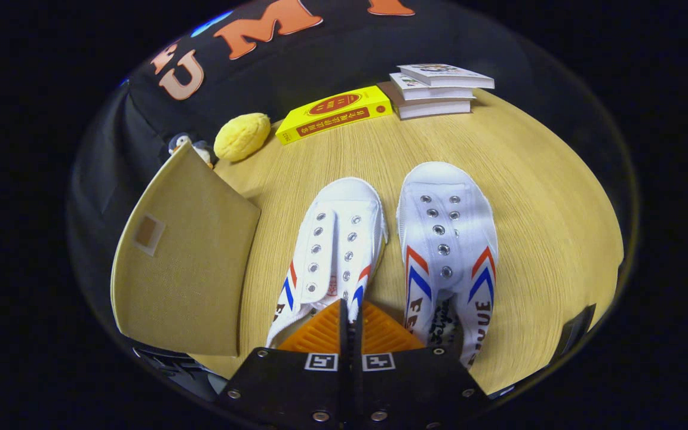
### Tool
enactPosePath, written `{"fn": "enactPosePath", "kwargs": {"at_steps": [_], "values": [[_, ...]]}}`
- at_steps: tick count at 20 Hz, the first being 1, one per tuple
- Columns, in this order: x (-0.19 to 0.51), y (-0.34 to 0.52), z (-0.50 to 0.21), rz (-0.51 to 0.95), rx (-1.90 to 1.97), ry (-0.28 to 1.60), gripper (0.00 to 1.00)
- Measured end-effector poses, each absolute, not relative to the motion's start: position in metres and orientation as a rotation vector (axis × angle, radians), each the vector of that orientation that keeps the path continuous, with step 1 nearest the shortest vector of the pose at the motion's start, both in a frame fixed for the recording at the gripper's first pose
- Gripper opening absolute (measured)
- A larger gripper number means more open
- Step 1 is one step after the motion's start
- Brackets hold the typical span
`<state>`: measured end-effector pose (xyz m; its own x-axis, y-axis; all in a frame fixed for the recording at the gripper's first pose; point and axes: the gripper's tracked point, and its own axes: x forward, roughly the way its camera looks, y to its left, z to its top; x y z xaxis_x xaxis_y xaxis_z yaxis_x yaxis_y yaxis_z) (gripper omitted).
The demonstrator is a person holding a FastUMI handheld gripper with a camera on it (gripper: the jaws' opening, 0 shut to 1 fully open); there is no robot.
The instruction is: Open the storage box then place both shoes into the box .Put the left shoe in first, then the right shoe, with the right side of both shoes facing outward in a uniform manner.
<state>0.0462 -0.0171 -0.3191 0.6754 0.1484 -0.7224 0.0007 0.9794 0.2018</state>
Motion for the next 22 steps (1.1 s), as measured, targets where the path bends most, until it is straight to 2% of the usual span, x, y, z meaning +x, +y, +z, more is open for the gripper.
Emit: {"fn": "enactPosePath", "kwargs": {"at_steps": [9,12,15,16,19,22], "values": [[0.054,0.019,-0.272,0.2,0.292,0.704,0.0],[0.039,0.001,-0.309,0.181,0.061,0.83,0.0],[0.041,0.001,-0.31,0.208,0.007,0.853,0.01],[0.042,0.001,-0.312,0.226,-0.005,0.874,0.03],[0.036,0.008,-0.332,0.288,-0.042,1.005,0.2],[0.041,0.006,-0.332,0.304,-0.035,1.034,0.31]]}}
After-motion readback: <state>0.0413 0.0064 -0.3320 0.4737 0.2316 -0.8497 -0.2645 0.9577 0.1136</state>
